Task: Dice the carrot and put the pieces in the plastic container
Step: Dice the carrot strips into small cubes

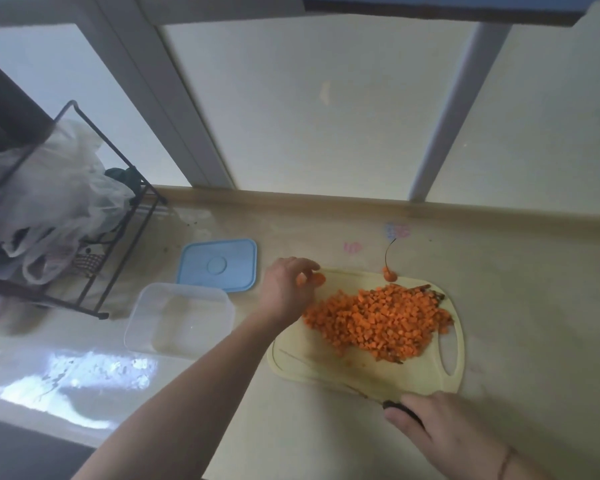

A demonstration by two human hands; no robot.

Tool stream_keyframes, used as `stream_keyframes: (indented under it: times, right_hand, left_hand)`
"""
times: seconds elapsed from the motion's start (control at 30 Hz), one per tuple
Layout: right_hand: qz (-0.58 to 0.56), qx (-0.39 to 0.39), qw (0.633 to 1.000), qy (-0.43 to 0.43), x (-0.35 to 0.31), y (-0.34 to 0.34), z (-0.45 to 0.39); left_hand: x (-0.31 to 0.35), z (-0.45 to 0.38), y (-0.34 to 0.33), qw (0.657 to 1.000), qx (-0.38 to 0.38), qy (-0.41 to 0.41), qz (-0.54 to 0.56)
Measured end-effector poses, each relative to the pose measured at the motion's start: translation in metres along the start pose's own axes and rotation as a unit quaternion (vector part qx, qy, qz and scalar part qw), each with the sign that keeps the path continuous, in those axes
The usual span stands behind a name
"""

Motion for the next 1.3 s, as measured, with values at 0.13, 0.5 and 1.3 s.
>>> stream_keyframes:
  times: [0.13, 0.5, 1.3]
  right_hand:
    - [-0.087, -0.016, 0.996, -0.005, 0.0, -0.003, -0.016]
    - [-0.163, -0.049, 0.98, -0.1, 0.021, 0.023, -0.044]
    - [-0.091, 0.025, 0.994, -0.048, -0.035, -0.019, -0.008]
  left_hand:
    - [-0.029, 0.019, 0.032, 0.978, 0.086, 0.12, 0.145]
    - [-0.063, 0.107, 0.006, 0.979, 0.106, 0.123, 0.126]
    - [-0.055, 0.136, -0.037, 0.97, 0.041, -0.232, -0.058]
Point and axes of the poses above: each hand's wrist, its own z-axis away from the middle knuckle, its own y-axis out of the back of the hand, x = y × z, the point moved 7 cm from there along -z, towards the middle knuckle, and after that the axes turned 5 degrees about z, right-handed, at the moved point
